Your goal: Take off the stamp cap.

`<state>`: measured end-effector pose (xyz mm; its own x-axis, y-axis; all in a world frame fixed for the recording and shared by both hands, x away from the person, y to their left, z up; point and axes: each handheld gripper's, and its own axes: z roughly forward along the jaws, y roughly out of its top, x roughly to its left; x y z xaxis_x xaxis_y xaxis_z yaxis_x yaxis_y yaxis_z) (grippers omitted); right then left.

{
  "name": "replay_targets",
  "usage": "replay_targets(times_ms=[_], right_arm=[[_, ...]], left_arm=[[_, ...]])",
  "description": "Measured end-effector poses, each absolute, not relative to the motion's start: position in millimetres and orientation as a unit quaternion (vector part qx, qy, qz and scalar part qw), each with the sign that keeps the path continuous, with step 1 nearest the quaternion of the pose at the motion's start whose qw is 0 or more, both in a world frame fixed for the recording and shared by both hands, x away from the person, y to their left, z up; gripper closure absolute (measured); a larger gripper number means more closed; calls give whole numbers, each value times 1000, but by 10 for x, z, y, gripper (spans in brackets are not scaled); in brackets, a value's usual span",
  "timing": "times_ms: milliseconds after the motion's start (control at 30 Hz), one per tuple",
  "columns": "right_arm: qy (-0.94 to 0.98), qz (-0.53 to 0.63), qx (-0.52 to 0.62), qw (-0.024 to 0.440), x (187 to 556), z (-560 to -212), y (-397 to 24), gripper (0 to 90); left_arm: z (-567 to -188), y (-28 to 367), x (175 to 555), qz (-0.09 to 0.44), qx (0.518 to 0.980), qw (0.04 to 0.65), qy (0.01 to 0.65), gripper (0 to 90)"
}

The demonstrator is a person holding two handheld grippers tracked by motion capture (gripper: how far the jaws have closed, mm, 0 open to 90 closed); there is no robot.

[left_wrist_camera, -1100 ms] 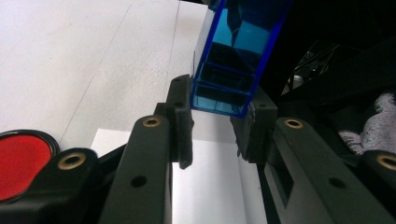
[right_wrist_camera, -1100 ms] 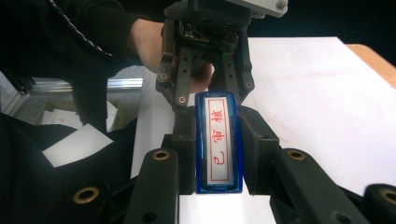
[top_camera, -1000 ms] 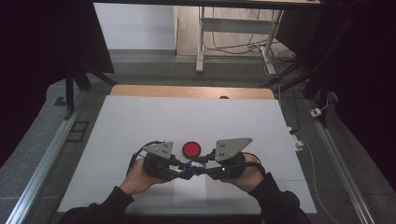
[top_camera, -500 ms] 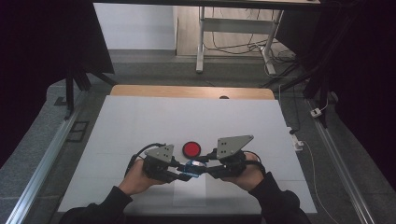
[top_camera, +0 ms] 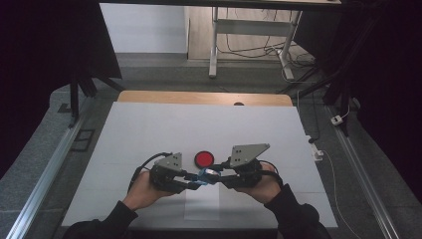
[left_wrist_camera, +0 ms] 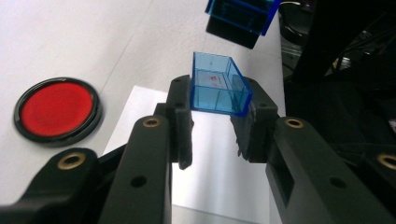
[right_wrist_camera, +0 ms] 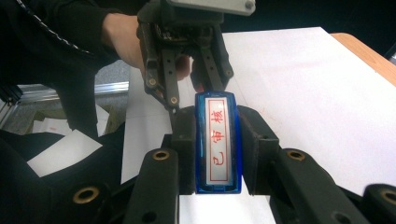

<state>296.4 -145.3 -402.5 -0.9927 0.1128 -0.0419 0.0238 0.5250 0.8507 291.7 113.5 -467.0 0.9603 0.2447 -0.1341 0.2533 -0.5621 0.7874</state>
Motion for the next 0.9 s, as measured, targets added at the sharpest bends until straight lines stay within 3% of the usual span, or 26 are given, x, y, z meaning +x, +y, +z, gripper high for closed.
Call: replay_targets(times_ms=[900], right_arm=[[872,483,58,61,2978,-4025,-1476,705]], left_arm=[[-4612,1525,2638,56,870,431,232,685]])
